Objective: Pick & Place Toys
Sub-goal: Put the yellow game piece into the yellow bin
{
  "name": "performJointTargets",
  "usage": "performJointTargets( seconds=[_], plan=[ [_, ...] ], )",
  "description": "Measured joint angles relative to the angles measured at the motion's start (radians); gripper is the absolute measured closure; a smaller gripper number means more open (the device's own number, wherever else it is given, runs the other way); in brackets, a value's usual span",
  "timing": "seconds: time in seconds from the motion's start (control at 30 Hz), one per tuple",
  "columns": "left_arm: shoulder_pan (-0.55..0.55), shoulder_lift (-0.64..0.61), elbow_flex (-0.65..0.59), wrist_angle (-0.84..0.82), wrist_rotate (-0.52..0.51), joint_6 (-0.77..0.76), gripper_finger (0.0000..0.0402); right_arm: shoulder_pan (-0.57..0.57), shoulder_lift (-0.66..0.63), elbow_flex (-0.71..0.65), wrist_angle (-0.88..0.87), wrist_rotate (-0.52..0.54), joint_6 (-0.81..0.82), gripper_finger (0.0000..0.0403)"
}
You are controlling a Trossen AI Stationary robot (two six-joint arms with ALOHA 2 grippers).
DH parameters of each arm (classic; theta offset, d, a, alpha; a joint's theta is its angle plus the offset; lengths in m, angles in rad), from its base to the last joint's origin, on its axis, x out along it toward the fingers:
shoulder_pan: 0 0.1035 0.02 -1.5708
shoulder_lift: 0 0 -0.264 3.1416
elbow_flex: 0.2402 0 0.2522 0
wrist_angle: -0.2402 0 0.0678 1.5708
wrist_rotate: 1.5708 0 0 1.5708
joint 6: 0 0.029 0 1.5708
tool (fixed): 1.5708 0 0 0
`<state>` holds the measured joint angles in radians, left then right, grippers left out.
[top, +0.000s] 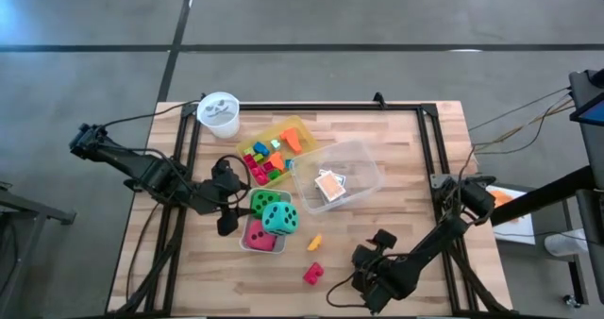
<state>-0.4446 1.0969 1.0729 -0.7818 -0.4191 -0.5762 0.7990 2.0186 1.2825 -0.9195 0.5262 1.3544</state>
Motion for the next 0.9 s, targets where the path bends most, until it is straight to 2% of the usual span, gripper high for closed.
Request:
performJointTargets(
  seconds=[0.5, 0.6, 0.7, 0.9],
  plan=[
    [0.000, 0.000, 0.000, 0.000, 0.000, 0.000, 0.0087, -0.003, -0.004, -0.045, 0.101, 0.004, -0.017, 0.0012],
    [0.000, 0.000, 0.000, 0.000, 0.000, 0.000, 0.0087, -0.003, -0.003, -0.045, 0.110, 0.002, -0.017, 0.0023],
    [0.000, 0.000, 0.000, 0.000, 0.000, 0.000, 0.0087, -0.004, -0.003, -0.045, 0.122, -0.005, -0.018, 0.0061],
    [0.000, 0.000, 0.000, 0.000, 0.000, 0.000, 0.0087, -0.004, -0.001, -0.044, 0.136, -0.024, -0.015, 0.0179]
  ],
)
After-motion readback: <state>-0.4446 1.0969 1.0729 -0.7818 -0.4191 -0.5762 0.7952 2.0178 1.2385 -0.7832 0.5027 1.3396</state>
